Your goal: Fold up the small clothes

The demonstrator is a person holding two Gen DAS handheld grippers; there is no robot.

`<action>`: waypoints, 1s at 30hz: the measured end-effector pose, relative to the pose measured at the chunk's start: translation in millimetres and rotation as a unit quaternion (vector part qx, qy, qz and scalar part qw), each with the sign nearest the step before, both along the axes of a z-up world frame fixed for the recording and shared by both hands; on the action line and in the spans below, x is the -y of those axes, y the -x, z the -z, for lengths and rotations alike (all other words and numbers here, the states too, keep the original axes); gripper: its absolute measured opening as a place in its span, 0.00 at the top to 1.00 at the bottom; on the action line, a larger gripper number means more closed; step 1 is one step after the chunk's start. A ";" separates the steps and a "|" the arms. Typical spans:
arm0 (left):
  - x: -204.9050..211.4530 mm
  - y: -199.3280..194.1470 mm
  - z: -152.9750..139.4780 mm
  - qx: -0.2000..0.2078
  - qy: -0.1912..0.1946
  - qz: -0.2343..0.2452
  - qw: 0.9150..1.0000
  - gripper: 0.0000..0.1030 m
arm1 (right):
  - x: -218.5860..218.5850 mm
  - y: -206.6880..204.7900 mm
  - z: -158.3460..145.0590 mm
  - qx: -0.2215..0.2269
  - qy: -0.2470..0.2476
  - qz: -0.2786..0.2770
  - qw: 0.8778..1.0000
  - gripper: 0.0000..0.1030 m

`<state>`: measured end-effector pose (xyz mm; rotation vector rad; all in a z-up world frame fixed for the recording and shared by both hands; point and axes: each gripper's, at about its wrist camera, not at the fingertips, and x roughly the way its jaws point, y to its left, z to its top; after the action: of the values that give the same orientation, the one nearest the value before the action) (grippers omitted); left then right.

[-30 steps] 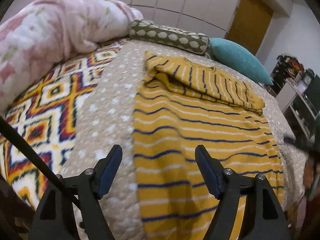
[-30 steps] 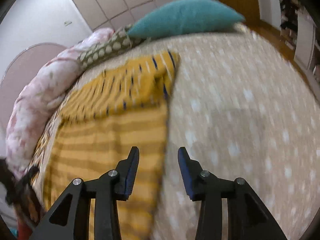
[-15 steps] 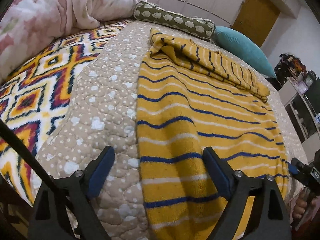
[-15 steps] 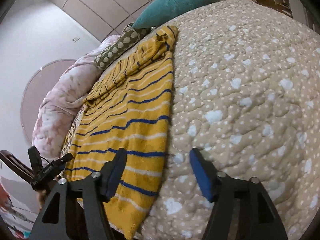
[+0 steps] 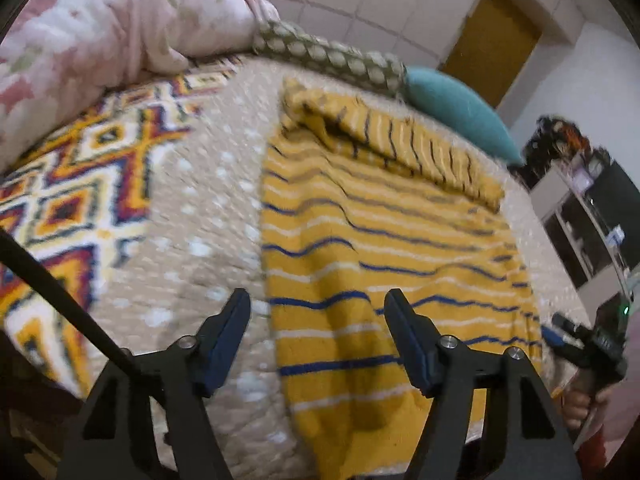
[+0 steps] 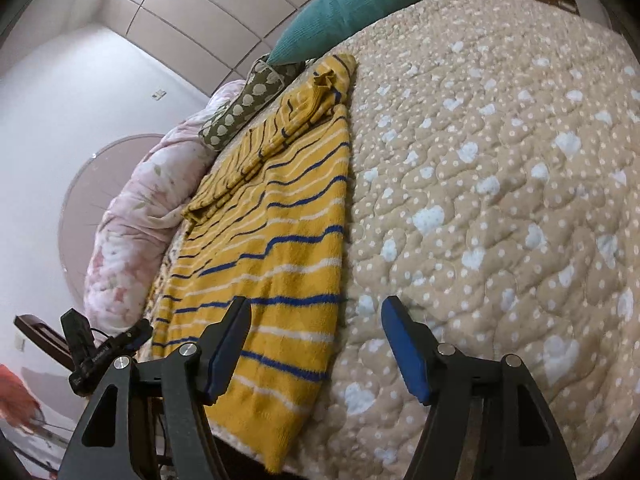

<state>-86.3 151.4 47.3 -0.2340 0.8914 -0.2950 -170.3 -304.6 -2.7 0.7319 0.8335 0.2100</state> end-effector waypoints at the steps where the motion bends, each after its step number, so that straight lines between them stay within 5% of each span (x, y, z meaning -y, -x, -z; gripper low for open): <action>1: -5.5 0.8 -1.3 -0.001 0.000 -0.003 1.000 0.33 | -1.3 2.5 0.4 0.002 -0.001 -0.004 1.000 0.31; 4: -19.7 -2.0 9.5 -0.022 0.021 -0.007 1.000 0.33 | -12.5 8.9 0.6 0.007 0.007 -0.024 1.000 0.31; 9: -25.0 -3.2 28.7 -0.046 0.110 0.002 0.993 0.33 | -39.4 8.1 3.1 0.009 -0.009 -0.076 0.997 0.32; 13: -15.6 -7.2 39.0 -0.069 0.214 0.040 0.974 0.33 | -62.9 -2.1 5.5 0.014 -0.025 -0.109 0.994 0.32; 18: 5.2 1.3 36.8 -0.063 0.204 0.057 0.975 0.33 | -75.4 -15.2 11.0 0.021 -0.072 -0.120 0.990 0.34; 20: 9.7 7.1 36.4 -0.069 0.214 0.066 0.972 0.45 | -73.7 -15.4 14.5 0.021 -0.101 -0.122 0.987 0.39; 22: 15.7 12.3 38.9 -0.077 0.210 0.072 0.972 0.68 | -70.7 -13.5 18.2 0.018 -0.109 -0.121 0.986 0.49; 27: 28.1 26.8 45.7 -0.074 0.184 0.074 0.977 0.69 | -63.8 -1.2 22.6 0.014 -0.108 -0.107 0.988 0.57; 30: 29.5 29.1 47.5 -0.074 0.189 0.080 0.976 0.58 | -63.8 4.7 21.5 0.011 -0.092 -0.105 0.990 0.57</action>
<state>-115.4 121.9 -0.2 -0.5435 0.9998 -0.6040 -175.0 -240.8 -24.2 0.8130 0.8772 0.4881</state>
